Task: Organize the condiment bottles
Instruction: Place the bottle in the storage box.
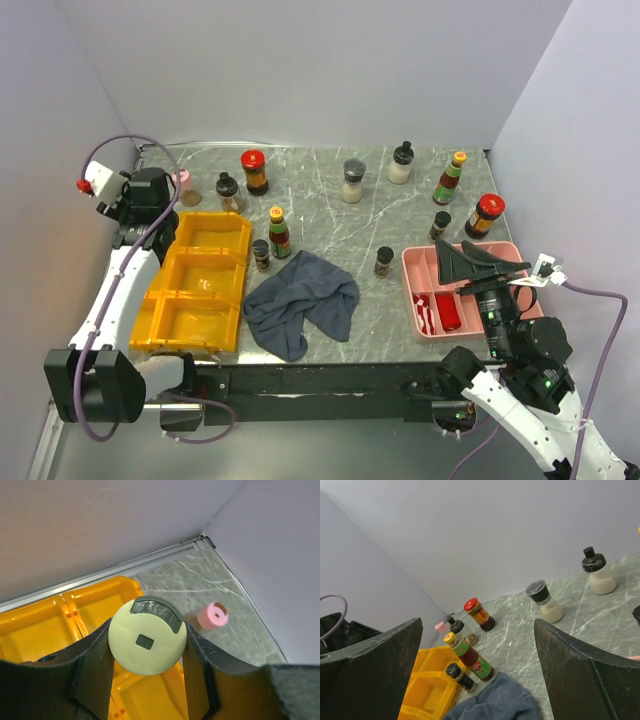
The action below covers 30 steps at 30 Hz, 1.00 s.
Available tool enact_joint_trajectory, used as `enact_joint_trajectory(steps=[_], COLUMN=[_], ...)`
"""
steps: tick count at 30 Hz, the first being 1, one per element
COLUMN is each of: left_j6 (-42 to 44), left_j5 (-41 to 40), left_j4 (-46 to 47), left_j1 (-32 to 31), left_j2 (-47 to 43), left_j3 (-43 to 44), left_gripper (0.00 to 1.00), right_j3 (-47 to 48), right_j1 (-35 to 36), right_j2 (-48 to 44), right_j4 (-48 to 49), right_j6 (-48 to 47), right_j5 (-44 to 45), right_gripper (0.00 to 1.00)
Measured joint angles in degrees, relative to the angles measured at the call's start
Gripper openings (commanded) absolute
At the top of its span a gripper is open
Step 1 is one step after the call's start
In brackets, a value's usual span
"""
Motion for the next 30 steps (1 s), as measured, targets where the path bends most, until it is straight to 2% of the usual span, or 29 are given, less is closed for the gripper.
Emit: enact_joint_trajectory(steps=[4, 11, 15, 20, 25, 30], left_j6=[-2.1, -6.3, -6.9, -7.0, -6.6, -5.2], left_j5=[2.3, 5.8, 8.2, 11.6, 12.7, 15.1], left_j4=[1.8, -0.2, -0.3, 4.0, 5.1, 5.0], left_j1=[4.2, 11.0, 11.0, 11.0, 11.0, 11.0], left_j2=[2.2, 13.7, 15.4, 16.0, 20.8, 25.2], left_j3=[-2.2, -0.8, -0.9, -2.2, -2.1, -2.1], left_gripper=[0.01, 0.01, 0.03, 0.04, 0.05, 0.16], right_j3=[0.0, 0.0, 0.0, 0.0, 0.0, 0.0], right_j1=[0.0, 0.0, 0.0, 0.0, 0.0, 0.0], right_j2=[0.1, 0.2, 0.1, 0.1, -0.5, -0.8], right_j4=[0.0, 0.0, 0.0, 0.0, -0.1, -0.1], right_j6=[0.5, 0.8, 0.8, 0.7, 0.7, 0.7], right_j5=[-1.3, -2.1, -2.1, -2.2, -2.3, -2.4], right_gripper=[1.0, 1.0, 1.0, 1.0, 1.0, 1.0])
